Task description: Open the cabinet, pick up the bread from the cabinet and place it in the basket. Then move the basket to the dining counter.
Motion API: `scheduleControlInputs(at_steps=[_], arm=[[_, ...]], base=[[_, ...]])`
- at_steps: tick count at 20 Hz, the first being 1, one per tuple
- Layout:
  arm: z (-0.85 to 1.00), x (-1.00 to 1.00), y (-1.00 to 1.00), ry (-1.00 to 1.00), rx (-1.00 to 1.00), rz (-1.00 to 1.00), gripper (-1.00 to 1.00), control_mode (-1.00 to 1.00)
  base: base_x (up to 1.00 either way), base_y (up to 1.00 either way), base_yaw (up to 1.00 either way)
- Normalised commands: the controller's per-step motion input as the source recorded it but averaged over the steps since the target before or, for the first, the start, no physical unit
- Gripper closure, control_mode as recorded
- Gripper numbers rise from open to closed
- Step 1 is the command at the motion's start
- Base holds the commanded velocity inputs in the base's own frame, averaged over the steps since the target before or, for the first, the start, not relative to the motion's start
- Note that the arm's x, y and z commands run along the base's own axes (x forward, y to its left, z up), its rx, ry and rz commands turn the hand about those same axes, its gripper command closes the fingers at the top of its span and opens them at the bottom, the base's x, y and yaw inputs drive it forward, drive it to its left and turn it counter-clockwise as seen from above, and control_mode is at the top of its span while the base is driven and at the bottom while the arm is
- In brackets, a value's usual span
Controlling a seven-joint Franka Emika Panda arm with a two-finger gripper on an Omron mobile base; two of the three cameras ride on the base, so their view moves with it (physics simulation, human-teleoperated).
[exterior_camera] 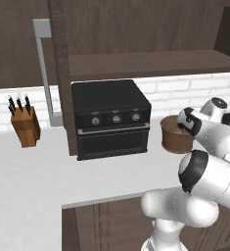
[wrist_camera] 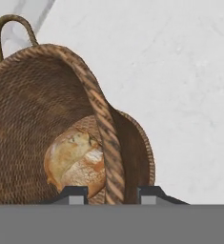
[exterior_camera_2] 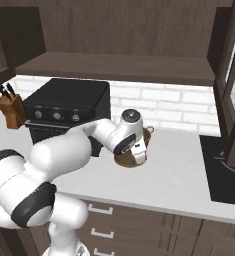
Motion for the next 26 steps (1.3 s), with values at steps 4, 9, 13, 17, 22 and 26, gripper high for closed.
scheduleControlInputs(at_steps=[4,9,13,17,22,26], arm=[[1.00,-1.00,-0.56,-0.28,0.03,0.00,1.00,-1.00],[0.99,-1.00,-0.21,-0.14,0.01,0.00,1.00,-1.00],[0.99,-1.00,0.00,0.02,0.00,0.00,1.00,-1.00],[0.63,-0.79,0.00,0.14,0.00,0.00,1.00,-1.00],[-0.02,-0.13,0.00,0.06,-0.01,-0.02,1.00,-1.00],[0.00,0.00,0.00,0.00,0.00,0.00,1.00,-1.00]], base=[[0.00,0.00,0.00],[0.00,0.00,0.00],[0.00,0.00,0.00],[0.00,0.00,0.00],[0.00,0.00,0.00],[0.00,0.00,0.00]])
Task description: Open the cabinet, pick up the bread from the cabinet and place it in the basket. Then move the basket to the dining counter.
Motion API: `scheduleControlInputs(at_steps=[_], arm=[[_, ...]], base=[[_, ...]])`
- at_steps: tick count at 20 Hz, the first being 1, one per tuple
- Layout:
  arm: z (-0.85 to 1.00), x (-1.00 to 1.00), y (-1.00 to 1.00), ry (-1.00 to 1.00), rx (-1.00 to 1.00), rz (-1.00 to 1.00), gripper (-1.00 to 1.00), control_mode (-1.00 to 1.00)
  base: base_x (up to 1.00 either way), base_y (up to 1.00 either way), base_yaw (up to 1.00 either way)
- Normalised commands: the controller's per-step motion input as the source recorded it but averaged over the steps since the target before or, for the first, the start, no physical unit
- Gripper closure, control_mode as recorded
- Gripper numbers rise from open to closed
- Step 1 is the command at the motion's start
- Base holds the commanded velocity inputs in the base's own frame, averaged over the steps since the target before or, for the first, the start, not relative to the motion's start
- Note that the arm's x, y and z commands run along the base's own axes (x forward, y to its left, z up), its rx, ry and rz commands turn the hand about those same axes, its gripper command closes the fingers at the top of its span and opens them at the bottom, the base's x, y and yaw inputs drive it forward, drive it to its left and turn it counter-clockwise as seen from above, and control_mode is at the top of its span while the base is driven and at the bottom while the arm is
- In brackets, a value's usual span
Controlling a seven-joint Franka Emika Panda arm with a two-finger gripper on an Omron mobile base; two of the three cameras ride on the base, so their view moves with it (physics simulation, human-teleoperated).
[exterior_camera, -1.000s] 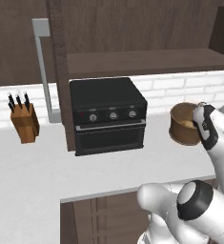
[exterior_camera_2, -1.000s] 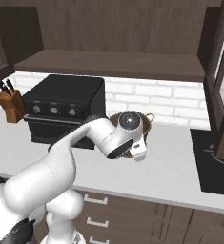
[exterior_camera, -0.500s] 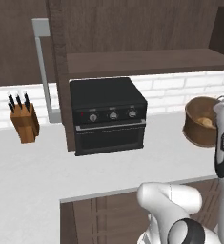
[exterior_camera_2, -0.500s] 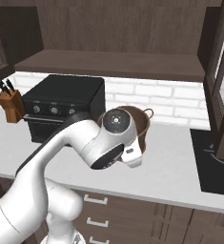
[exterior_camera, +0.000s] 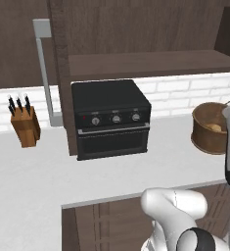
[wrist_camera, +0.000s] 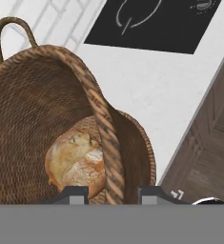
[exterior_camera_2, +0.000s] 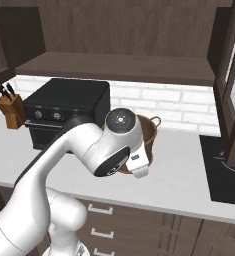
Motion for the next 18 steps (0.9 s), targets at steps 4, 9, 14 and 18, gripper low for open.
scheduleControlInputs(at_steps=[4,9,14,18], arm=[[0.00,0.00,0.00,0.00,0.00,0.00,1.00,-1.00],[0.00,0.00,0.00,0.00,0.00,0.00,1.00,-1.00],[0.00,0.00,0.00,0.00,0.00,0.00,1.00,-1.00],[0.00,-0.01,0.00,0.00,0.00,0.00,1.00,-1.00]], base=[[0.00,0.00,0.00],[0.00,0.00,0.00],[0.00,0.00,0.00],[0.00,0.00,0.00]])
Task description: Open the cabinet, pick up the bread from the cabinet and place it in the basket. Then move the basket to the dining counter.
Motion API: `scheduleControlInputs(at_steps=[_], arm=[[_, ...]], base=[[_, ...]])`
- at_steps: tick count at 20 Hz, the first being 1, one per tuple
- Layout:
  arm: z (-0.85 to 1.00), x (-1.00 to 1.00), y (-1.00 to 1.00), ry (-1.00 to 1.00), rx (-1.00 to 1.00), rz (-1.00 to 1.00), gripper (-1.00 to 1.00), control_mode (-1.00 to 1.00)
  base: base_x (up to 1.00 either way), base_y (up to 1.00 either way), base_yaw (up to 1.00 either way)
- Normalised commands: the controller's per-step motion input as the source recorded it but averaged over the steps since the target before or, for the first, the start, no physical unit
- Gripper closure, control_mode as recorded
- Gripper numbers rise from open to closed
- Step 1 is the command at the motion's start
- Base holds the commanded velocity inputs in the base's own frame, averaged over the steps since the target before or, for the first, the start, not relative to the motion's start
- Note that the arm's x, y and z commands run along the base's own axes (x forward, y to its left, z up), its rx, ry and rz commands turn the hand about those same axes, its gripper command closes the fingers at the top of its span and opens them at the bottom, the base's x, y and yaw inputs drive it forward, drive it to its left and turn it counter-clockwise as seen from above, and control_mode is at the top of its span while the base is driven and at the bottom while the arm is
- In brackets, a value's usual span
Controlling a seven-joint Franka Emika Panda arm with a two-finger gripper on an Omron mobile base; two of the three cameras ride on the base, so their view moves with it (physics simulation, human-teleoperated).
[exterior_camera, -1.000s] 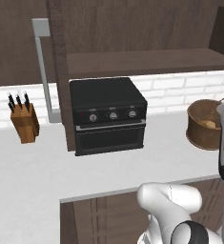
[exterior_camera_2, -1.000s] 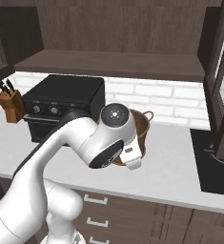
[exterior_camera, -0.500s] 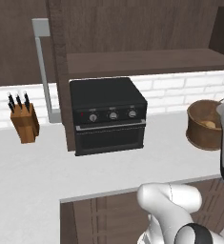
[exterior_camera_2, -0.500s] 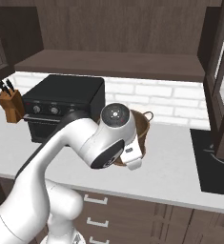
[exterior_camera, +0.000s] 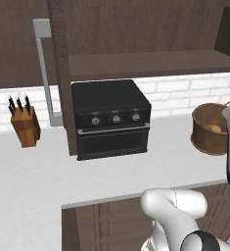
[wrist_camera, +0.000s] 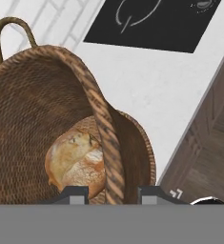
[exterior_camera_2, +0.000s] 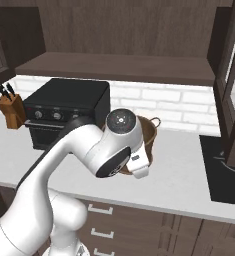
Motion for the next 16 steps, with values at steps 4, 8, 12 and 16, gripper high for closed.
scheduleControlInputs(at_steps=[4,8,12,16], arm=[[0.00,0.00,0.00,0.00,0.00,0.00,1.00,1.00],[0.00,0.00,0.00,0.00,0.00,0.00,1.00,1.00],[0.00,0.00,0.00,0.00,0.00,0.00,1.00,1.00],[0.00,0.00,0.00,0.00,0.00,0.00,1.00,1.00]], base=[[-0.93,-0.12,0.00],[-1.00,-0.30,-0.07],[-1.00,-0.36,-0.21],[-0.27,0.14,-0.73]])
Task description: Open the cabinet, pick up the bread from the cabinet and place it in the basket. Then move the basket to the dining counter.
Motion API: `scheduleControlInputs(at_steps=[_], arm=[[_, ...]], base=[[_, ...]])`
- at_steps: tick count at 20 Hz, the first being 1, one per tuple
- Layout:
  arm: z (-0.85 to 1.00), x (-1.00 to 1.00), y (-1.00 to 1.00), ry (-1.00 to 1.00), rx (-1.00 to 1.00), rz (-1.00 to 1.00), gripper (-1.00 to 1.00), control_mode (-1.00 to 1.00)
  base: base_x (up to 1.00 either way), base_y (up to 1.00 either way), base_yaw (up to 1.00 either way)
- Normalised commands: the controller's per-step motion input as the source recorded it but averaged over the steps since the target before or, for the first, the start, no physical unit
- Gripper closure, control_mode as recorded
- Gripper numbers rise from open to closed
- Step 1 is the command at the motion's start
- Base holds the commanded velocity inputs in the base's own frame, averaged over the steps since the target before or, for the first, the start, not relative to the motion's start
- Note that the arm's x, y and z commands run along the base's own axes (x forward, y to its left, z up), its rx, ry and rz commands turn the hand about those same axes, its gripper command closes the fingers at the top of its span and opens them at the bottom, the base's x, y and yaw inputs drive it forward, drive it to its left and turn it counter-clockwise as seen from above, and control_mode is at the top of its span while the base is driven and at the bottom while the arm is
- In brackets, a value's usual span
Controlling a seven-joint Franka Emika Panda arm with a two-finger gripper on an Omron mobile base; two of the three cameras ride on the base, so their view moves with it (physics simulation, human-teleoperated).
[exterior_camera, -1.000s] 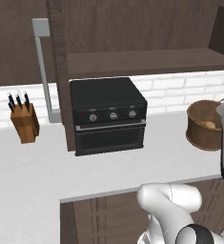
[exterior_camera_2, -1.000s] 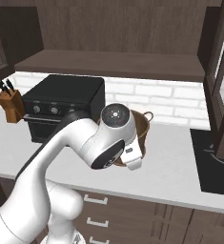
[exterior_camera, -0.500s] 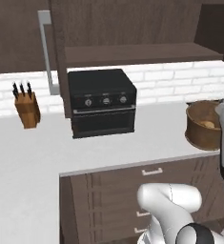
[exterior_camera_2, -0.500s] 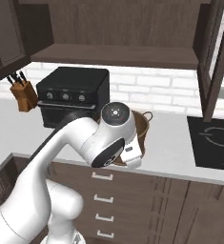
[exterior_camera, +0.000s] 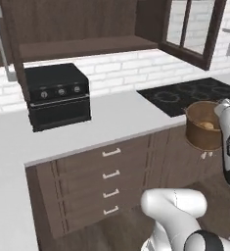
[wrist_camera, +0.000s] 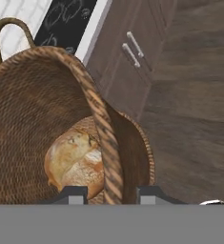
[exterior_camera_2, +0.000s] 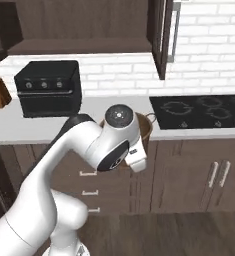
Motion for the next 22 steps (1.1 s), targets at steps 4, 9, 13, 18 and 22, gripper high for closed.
scheduleControlInputs(at_steps=[4,9,13,18,22], arm=[[0.00,0.00,0.00,0.00,0.00,0.00,1.00,1.00],[0.00,0.00,0.00,0.00,0.00,0.00,1.00,1.00],[0.00,0.00,0.00,0.00,0.00,0.00,1.00,1.00],[0.00,0.00,0.00,0.00,0.00,0.00,1.00,1.00],[0.00,0.00,0.00,0.00,0.00,0.00,1.00,1.00]], base=[[0.00,0.32,-0.92],[0.00,0.30,-0.93],[0.00,0.27,-0.95],[0.00,0.24,-0.95],[0.00,0.19,-0.96]])
